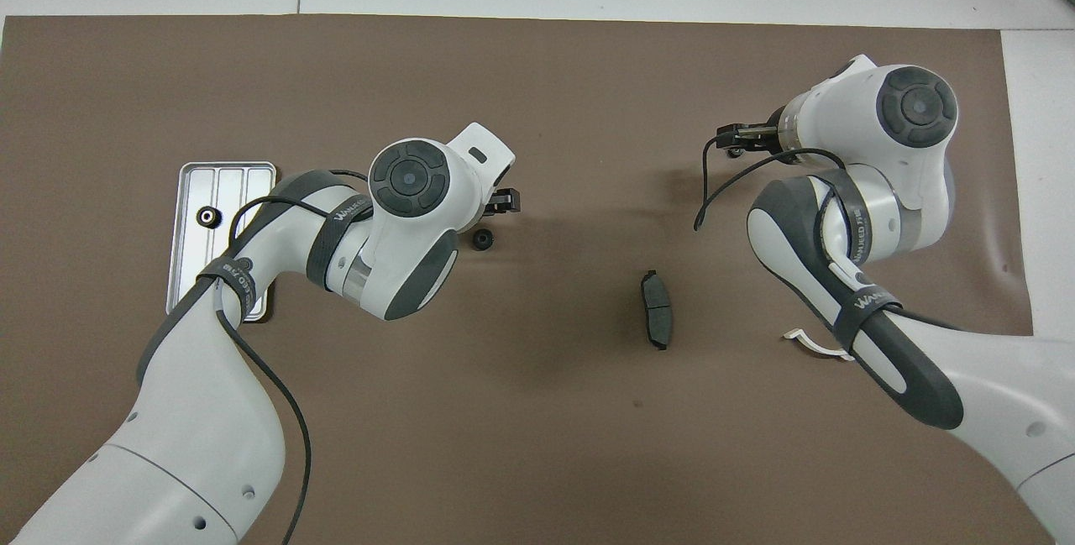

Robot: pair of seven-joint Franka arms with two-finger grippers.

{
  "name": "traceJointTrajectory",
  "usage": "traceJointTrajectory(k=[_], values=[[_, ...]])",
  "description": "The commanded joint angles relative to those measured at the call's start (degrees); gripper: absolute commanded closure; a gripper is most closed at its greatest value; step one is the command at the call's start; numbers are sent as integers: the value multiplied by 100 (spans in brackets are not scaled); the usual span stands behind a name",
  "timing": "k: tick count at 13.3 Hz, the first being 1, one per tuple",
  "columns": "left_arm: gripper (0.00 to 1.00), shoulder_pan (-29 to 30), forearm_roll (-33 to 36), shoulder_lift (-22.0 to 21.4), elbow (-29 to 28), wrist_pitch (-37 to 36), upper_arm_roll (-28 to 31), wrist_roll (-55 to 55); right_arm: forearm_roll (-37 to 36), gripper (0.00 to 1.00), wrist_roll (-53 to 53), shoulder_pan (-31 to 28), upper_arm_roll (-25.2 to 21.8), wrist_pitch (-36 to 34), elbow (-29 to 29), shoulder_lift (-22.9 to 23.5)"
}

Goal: Pick bearing gear from pile to tray
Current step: 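Reach the left gripper to the second bearing and grasp it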

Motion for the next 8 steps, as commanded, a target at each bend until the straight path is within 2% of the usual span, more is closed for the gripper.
traceJointTrajectory(k=[1, 2, 5, 8], values=[[15, -58, 150, 61, -152, 191, 26, -3, 130, 19, -274, -71, 100, 229, 151, 287], [21, -67, 150, 34, -257, 226, 26, -3, 130, 20, -405, -79, 100, 255, 151, 339], [35, -199, 141, -27, -442, 279, 18, -3, 121, 32, -494, -97, 91, 544, 90, 463], [59, -252, 141, -54, -460, 182, 18, -12, 95, 35, -512, -88, 82, 694, 28, 542]])
